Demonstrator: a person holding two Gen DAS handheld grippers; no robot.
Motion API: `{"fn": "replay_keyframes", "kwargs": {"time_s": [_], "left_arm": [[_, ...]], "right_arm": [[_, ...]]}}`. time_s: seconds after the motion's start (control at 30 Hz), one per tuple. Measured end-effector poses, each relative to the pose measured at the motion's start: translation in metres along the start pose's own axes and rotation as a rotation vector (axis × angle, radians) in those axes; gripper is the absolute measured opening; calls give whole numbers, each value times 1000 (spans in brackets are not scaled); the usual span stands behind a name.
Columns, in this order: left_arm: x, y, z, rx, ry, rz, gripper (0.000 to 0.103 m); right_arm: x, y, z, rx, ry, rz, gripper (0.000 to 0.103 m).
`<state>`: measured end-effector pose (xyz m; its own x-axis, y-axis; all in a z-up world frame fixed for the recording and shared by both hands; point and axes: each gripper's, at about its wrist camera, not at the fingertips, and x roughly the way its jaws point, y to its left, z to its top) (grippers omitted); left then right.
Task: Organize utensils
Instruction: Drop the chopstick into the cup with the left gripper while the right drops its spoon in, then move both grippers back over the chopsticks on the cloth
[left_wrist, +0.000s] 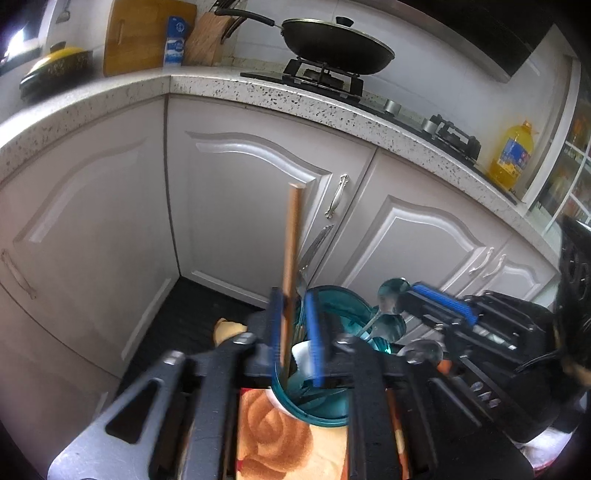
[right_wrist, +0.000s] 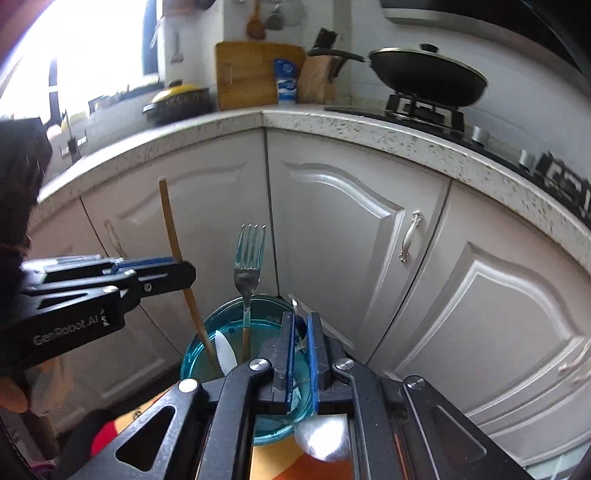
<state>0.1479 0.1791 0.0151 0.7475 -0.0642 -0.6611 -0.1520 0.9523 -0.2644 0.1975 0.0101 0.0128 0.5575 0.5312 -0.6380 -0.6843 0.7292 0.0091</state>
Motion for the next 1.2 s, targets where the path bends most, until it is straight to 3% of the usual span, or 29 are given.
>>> {"fn": "replay_keyframes", "kwargs": {"time_s": [0.03, 0.07, 0.1, 0.37, 1.2], "left_arm": [[-1, 2, 0, -11, 0, -3, 39], [-3, 3, 0, -25, -2, -10, 43], [-5, 5, -1, -36, -3, -16, 43], [-30, 2, -12, -33, -25, -7, 43], [-49, -53, -92, 78, 44, 11, 43]], "right_arm": [[-3, -2, 0, 10, -5, 2, 19], [-8, -6, -2, 28, -12, 10, 25], [-12, -9, -3, 42, -12, 18, 28], [-35, -11, -26, 89, 5, 10, 29], [-90, 7, -100, 184, 50, -32, 39]]}}
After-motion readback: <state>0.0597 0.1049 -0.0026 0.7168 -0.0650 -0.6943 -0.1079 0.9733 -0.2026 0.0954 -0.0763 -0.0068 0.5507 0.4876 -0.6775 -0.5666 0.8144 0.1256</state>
